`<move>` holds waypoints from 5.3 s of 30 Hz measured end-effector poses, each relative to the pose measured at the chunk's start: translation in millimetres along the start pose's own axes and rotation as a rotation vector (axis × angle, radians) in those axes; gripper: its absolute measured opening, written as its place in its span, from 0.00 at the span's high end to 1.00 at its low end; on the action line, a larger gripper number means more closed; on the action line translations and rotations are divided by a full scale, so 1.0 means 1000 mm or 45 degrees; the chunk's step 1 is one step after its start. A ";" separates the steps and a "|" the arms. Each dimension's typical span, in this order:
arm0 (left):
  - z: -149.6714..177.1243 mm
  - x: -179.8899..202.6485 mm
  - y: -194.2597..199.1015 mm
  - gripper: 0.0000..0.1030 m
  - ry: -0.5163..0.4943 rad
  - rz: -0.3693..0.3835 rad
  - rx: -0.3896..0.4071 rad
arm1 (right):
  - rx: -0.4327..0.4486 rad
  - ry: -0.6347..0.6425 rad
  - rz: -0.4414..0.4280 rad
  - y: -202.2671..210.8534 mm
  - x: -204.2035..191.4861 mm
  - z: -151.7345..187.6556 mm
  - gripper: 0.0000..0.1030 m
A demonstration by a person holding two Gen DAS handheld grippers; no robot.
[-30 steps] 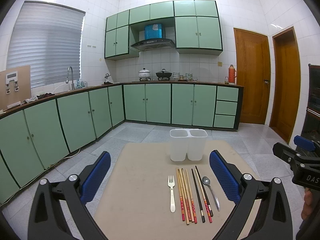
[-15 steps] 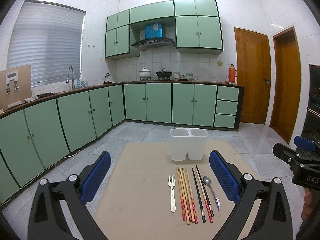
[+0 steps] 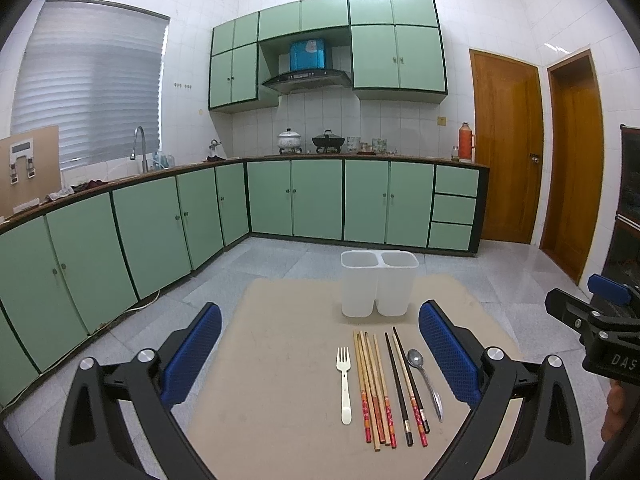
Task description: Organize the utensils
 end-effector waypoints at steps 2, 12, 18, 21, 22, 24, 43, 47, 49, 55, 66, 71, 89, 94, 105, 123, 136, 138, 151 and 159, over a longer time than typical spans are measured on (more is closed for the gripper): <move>0.001 -0.001 -0.009 0.06 -0.008 -0.009 -0.022 | -0.019 0.006 0.013 -0.008 0.001 0.003 0.05; 0.042 -0.026 -0.092 0.06 -0.023 -0.100 -0.248 | -0.210 0.000 0.079 -0.080 0.013 0.039 0.05; 0.085 -0.034 -0.153 0.06 -0.041 -0.116 -0.423 | -0.371 0.050 0.096 -0.139 0.008 0.071 0.13; 0.103 -0.035 -0.177 0.06 -0.032 -0.098 -0.508 | -0.495 0.075 0.069 -0.170 0.003 0.091 0.28; 0.105 -0.033 -0.181 0.07 -0.034 -0.094 -0.524 | -0.531 0.072 0.057 -0.178 0.002 0.098 0.30; 0.112 -0.030 -0.192 0.07 -0.047 -0.082 -0.551 | -0.590 0.059 0.020 -0.191 0.001 0.105 0.36; 0.137 -0.008 -0.245 0.09 -0.095 -0.013 -0.695 | -0.786 0.129 -0.138 -0.233 -0.020 0.123 0.55; 0.141 -0.007 -0.250 0.09 -0.094 -0.006 -0.713 | -0.776 0.147 -0.126 -0.240 -0.019 0.122 0.55; 0.145 -0.009 -0.253 0.09 -0.100 -0.010 -0.727 | -0.771 0.174 -0.114 -0.240 -0.019 0.122 0.57; 0.149 -0.022 -0.255 0.09 -0.047 -0.005 -0.762 | -0.777 0.156 -0.063 -0.243 -0.005 0.117 0.57; 0.142 -0.021 -0.278 0.08 0.003 -0.036 -0.810 | -0.813 0.078 -0.049 -0.244 -0.001 0.116 0.56; 0.139 -0.017 -0.283 0.22 0.045 0.004 -0.834 | -0.826 0.061 -0.050 -0.243 -0.003 0.118 0.56; 0.127 0.015 -0.256 0.79 0.106 0.246 -0.754 | -0.730 -0.087 -0.164 -0.241 0.001 0.105 0.73; 0.089 0.016 -0.229 0.79 0.088 0.280 -0.495 | -0.510 -0.035 -0.171 -0.222 0.007 0.068 0.73; 0.035 0.017 -0.208 0.80 0.085 0.321 -0.202 | -0.308 -0.005 -0.211 -0.223 0.010 0.010 0.73; -0.098 0.022 -0.205 0.80 0.068 0.379 0.160 | 0.040 -0.001 -0.278 -0.230 0.032 -0.127 0.74; -0.118 0.041 -0.307 0.80 0.034 0.328 0.150 | 0.043 0.022 -0.190 -0.317 0.037 -0.142 0.74; -0.103 0.040 -0.323 0.79 0.044 0.331 0.095 | 0.013 0.015 -0.195 -0.327 0.036 -0.132 0.73; -0.074 0.024 -0.322 0.62 0.049 0.313 -0.023 | -0.071 -0.032 -0.225 -0.322 0.036 -0.101 0.61; -0.043 0.010 -0.255 0.43 0.040 0.277 -0.095 | -0.035 -0.079 -0.151 -0.247 0.050 -0.060 0.38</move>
Point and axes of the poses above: each gripper's, at about its wrist camera, not at the fingertips, and y roughly against the way its jaws point, x to its right, z to its underside, the point moved 8 cm from there along -y, roughly the way its jaws point, and after that the axes turned 2 degrees about z, right-handed, at the moved point
